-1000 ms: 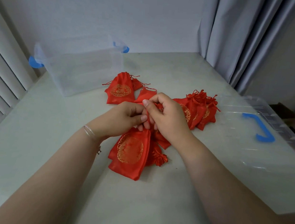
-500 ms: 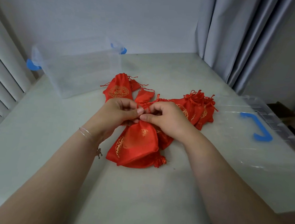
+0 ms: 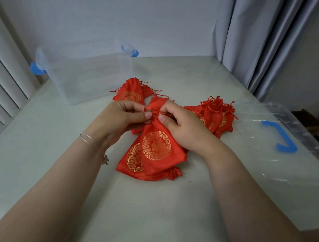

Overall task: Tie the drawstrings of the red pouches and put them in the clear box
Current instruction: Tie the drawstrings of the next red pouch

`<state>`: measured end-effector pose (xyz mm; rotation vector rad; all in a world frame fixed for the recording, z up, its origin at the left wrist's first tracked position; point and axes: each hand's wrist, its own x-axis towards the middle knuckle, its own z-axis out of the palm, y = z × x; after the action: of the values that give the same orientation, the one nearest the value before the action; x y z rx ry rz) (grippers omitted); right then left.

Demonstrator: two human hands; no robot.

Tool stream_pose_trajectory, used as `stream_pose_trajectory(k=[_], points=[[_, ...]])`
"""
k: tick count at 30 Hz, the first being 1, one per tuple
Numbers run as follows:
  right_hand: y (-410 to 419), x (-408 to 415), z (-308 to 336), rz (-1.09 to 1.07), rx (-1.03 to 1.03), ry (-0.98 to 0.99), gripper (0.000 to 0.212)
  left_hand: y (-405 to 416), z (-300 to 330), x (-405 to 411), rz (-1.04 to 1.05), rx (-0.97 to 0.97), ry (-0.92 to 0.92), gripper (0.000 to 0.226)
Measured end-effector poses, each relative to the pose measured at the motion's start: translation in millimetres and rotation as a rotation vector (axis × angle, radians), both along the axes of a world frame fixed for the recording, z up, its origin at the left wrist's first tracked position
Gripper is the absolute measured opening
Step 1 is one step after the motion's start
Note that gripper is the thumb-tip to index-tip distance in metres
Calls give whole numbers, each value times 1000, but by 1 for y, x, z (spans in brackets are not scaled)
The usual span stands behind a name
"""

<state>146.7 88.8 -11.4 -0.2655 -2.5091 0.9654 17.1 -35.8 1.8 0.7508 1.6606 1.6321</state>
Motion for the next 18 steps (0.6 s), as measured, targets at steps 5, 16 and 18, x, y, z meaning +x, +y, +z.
stream_pose_trajectory(k=[5,16,18], points=[[7,2,0,41,-14,-42,20,1,1,3,24,23,48,14],[13,-7,-9,49,-289,6,19,-1,0,12,-99,53,345,20],[14,-6,-6,8,-473,27,15,0,0,14,-80,105,378,23]])
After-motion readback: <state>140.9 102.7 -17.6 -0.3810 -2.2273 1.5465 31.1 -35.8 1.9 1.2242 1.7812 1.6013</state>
